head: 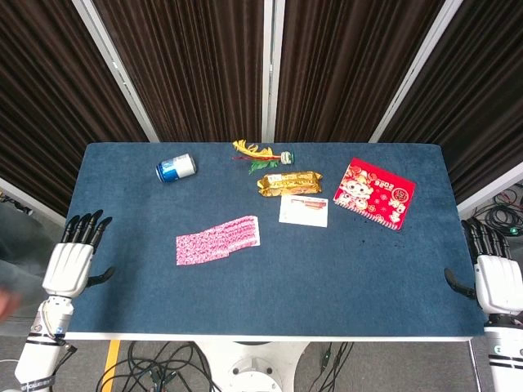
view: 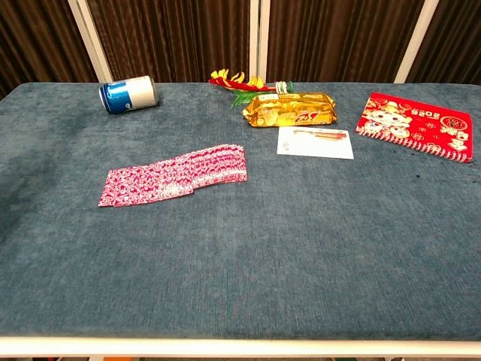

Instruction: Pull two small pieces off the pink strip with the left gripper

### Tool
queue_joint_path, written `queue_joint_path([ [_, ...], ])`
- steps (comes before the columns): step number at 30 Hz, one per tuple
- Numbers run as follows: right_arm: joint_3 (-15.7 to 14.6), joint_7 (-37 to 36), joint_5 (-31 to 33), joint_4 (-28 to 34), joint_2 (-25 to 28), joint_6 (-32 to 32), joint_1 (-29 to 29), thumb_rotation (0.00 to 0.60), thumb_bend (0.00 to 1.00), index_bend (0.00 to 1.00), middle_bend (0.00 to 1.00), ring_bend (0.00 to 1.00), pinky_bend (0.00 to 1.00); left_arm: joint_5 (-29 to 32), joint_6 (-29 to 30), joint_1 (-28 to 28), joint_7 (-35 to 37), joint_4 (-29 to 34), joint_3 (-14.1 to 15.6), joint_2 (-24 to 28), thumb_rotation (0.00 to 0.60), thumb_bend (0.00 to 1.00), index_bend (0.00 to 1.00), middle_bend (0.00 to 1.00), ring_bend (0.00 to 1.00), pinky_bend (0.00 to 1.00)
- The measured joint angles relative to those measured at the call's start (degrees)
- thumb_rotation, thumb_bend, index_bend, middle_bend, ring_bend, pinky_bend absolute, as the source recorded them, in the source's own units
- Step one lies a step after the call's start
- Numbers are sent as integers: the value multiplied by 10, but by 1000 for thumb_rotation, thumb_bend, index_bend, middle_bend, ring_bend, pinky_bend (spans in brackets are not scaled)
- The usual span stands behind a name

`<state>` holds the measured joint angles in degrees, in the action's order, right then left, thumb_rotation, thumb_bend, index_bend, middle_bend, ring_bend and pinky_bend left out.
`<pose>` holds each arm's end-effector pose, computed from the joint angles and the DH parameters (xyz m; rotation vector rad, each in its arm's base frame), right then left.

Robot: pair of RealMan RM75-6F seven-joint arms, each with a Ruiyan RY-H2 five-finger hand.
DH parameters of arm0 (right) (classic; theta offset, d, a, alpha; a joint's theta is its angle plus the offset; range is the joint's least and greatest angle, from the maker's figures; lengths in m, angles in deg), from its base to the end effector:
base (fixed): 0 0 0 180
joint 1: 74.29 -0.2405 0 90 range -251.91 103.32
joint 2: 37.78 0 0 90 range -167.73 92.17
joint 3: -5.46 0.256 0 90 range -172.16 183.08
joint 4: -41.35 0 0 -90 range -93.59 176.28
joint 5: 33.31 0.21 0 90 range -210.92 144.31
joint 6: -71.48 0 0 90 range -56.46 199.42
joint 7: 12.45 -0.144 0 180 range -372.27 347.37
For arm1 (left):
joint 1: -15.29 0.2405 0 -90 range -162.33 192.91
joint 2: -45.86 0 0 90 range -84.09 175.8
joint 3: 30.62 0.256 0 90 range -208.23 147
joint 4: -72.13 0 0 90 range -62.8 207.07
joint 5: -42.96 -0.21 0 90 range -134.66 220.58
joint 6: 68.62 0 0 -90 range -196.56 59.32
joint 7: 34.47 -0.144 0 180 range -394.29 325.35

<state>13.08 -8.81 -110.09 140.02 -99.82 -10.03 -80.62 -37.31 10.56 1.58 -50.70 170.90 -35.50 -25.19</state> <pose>-0.3031 -0.2030 0.1711 1.2648 -0.9608 0.8821 -0.2571 0.2265 0.1066 -1.4924 -0.8713 -0.8993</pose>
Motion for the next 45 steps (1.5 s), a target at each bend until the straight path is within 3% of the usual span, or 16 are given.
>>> queue_joint_path([
  [13,0,0,3,0,-1,2,-1,600,207,0,0,0,0,-3,0,-4,-5,5,-2,2,600,169,81,0,0,10],
  [15,-1,2,1,0,-1,3,-1,600,207,0,0,0,0,-4,1,-4,-3,4,-2,2,600,172,76,60,39,66],
  [18,-2,1,-2,-2,-2,-2,1,600,206,0,0,0,0,-9,10,-3,-5,-4,-2,-3,600,191,74,430,445,481],
  [19,-2,1,-1,-2,-2,-2,1,600,207,0,0,0,0,-10,12,-2,-7,-8,-2,-6,600,218,74,585,620,662],
  [20,-3,2,-1,-2,-2,-1,2,600,207,0,0,0,0,-9,11,-2,-9,-9,-1,-6,600,253,74,689,726,762],
  [23,-3,4,-1,0,-1,-3,2,600,206,0,0,0,0,3,-2,-2,-20,1,3,-5,600,414,74,844,861,871],
  [26,-3,6,-3,2,0,-3,2,600,206,0,0,0,0,5,-5,-2,-37,5,7,-5,600,513,74,886,886,884],
  [33,-1,10,-4,7,2,-2,-1,600,207,0,0,0,0,-20,-34,-12,-28,2,28,-12,600,531,74,885,884,884],
  [45,8,23,7,21,10,4,-9,600,207,0,0,0,0,-8,-158,-67,-60,-28,48,-65,600,562,74,880,883,867],
])
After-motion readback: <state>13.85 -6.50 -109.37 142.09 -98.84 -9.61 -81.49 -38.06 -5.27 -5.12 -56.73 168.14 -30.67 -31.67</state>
